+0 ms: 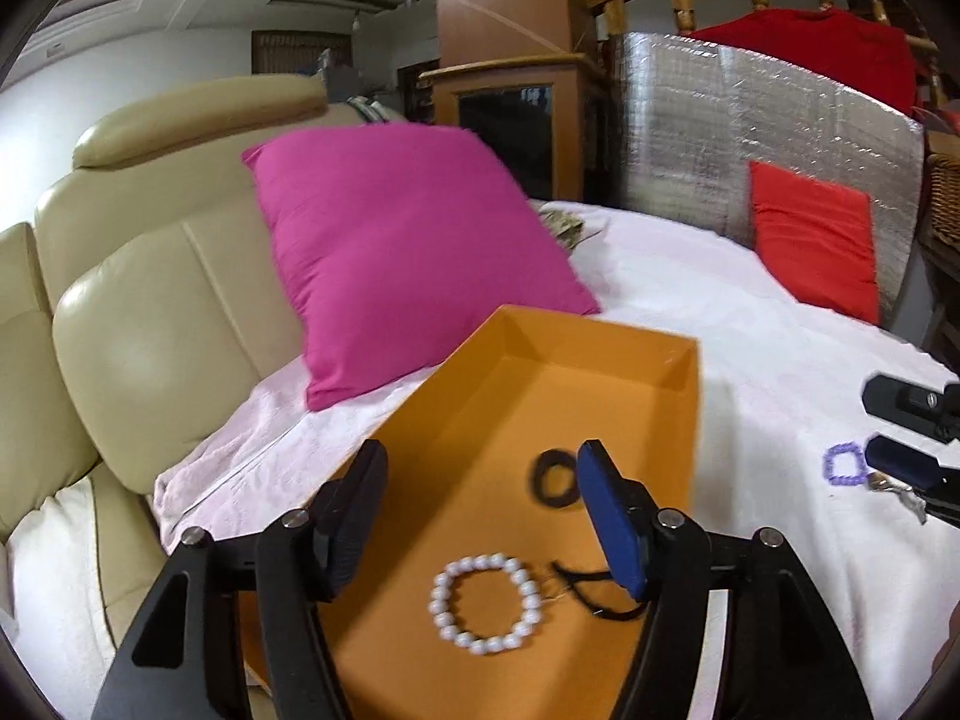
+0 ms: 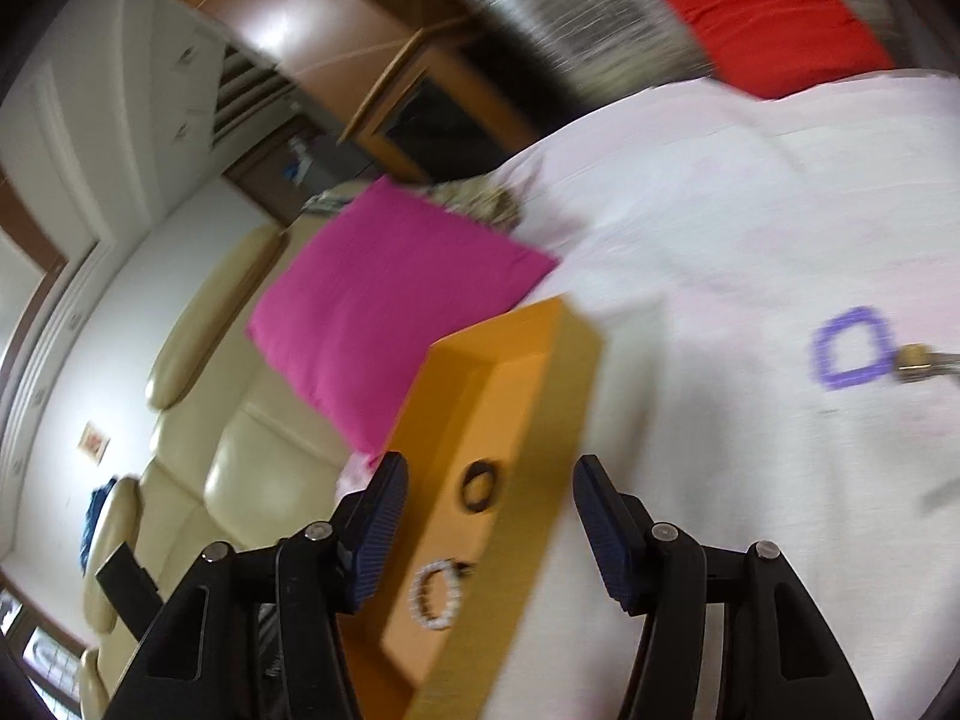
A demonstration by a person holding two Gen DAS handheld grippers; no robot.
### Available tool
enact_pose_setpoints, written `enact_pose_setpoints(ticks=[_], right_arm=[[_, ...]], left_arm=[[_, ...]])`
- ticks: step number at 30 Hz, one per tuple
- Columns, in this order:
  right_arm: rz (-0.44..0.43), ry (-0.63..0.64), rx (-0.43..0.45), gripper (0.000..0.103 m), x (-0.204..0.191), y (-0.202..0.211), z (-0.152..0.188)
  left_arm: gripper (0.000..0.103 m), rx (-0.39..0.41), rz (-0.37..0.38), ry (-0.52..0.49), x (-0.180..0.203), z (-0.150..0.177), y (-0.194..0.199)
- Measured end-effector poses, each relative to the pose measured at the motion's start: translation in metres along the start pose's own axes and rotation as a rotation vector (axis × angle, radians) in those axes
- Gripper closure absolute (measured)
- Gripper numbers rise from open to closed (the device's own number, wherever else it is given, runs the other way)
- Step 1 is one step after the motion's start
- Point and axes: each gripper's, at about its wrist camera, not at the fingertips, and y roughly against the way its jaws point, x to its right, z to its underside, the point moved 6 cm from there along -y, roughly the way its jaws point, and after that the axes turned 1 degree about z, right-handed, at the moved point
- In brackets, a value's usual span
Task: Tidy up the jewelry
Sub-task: 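Open both tools to drop the items into the orange box, then move both tools back over the remaining jewelry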
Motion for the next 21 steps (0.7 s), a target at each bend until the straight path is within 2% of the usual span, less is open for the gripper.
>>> enact_pose_setpoints(ticks=[1,4,6,8,11,13,16,21], right_arm=[[0.021,-0.009,0.011,0.042,0.009,0.007,-0.003],[0.11,-0.032,0.069,0.042,0.036,0.034,-0.013],[0.172,-0.045,0.112,0.042,0.052,0.054,-0.019],[0.235,-0.05,0.154,0.042,0.064,0.076,-0.025],[0.365,-0.001,0.212,0.042,0.08,0.106,-0.032],[0.443,0.033,0.244,0.042,0.09,0.127,-0.039],[0.52,0.035,0.279,0.042,0.113,0.159,-0.046],[0.598,-0.059,0.328,0.042,0.161,0.213,-0.054]], left_arm=[[0.024,0.013,0.014,-0.002,0.006,-0.002,0.003],[0.018,0.062,0.044,-0.025,0.028,-0.01,0.013],[0.011,0.093,0.097,-0.06,0.05,-0.013,0.02],[0.008,0.092,0.153,-0.087,0.072,-0.012,0.023],[0.007,0.033,0.205,-0.122,0.107,-0.005,0.019],[0.007,-0.014,0.18,-0.167,0.127,0.001,0.015],[0.007,0.0,0.138,-0.23,0.144,0.005,0.016],[0.007,-0.088,0.295,-0.186,0.168,0.013,0.014]])
